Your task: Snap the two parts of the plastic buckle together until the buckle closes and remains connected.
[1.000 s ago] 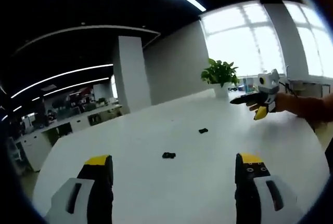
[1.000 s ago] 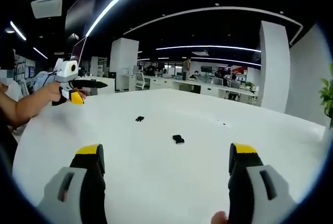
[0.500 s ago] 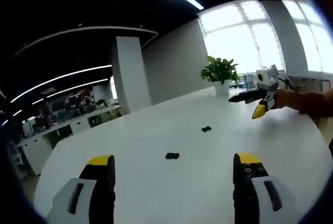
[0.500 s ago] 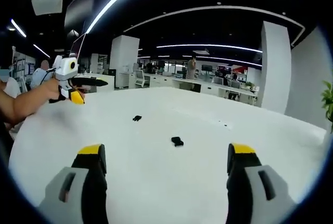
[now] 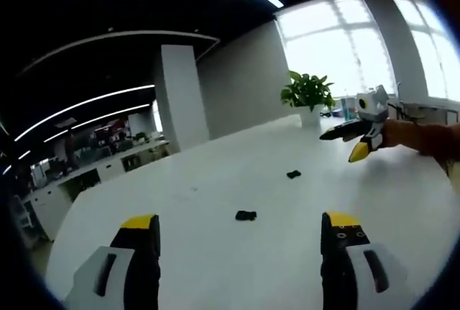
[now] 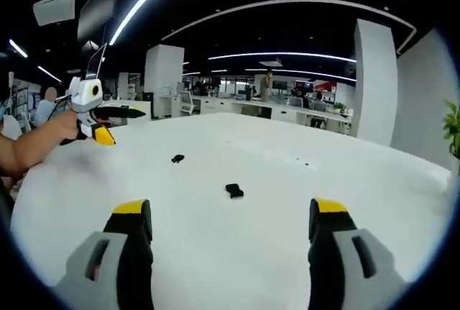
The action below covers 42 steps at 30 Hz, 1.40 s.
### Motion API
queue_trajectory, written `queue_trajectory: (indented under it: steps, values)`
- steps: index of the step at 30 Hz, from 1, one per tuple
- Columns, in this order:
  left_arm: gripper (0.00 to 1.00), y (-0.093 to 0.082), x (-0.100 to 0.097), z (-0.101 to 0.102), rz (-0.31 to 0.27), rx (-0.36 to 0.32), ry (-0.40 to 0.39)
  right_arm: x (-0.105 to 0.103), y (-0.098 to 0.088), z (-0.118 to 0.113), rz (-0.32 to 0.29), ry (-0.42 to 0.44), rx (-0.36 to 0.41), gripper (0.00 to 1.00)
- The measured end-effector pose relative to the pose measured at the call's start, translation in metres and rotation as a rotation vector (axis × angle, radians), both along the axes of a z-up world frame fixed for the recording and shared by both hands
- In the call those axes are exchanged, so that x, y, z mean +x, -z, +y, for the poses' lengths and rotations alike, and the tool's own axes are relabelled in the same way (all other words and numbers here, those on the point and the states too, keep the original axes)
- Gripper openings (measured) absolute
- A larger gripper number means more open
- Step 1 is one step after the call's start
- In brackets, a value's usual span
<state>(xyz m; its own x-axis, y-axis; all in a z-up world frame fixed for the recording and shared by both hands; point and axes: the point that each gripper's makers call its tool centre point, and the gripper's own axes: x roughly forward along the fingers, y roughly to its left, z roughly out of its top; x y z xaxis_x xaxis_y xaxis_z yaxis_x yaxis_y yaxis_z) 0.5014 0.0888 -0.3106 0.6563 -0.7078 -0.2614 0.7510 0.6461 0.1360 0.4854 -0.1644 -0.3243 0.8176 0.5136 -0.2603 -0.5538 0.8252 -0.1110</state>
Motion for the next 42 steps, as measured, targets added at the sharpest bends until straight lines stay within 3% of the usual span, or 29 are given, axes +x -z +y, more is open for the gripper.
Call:
queue_trajectory:
  steps: [6,8,12,17,20,23,31,42]
  values:
    - [0.92,0.004,0.018,-0.005,0.04,-0.007,0.031,0.007,0.0,-0.001,-0.001,0.025,-0.001,0.86]
    - [0.93,0.006,0.011,-0.004,0.04,-0.004,0.024,0.01,0.002,0.0,0.013,0.022,0.0,0.85]
    - [0.92,0.006,0.029,-0.005,0.042,-0.023,0.023,0.016,0.01,0.0,0.027,0.022,-0.018,0.85]
    - [0.89,0.017,0.031,-0.011,0.02,0.025,0.052,0.023,0.002,0.002,0.007,0.035,-0.014,0.81]
    - [0.96,0.019,0.033,-0.012,0.039,-0.001,0.058,0.027,0.0,0.005,0.001,0.037,-0.01,0.81]
    - [0.97,0.021,0.035,-0.014,0.039,-0.011,0.07,0.033,0.003,0.01,0.037,0.028,0.02,0.81]
    - [0.95,0.029,0.041,-0.012,0.052,-0.002,0.064,0.028,0.005,0.025,0.043,0.016,0.019,0.8]
    - [0.91,0.029,0.069,-0.007,0.067,-0.024,0.027,0.034,0.013,0.034,0.077,0.02,0.043,0.82]
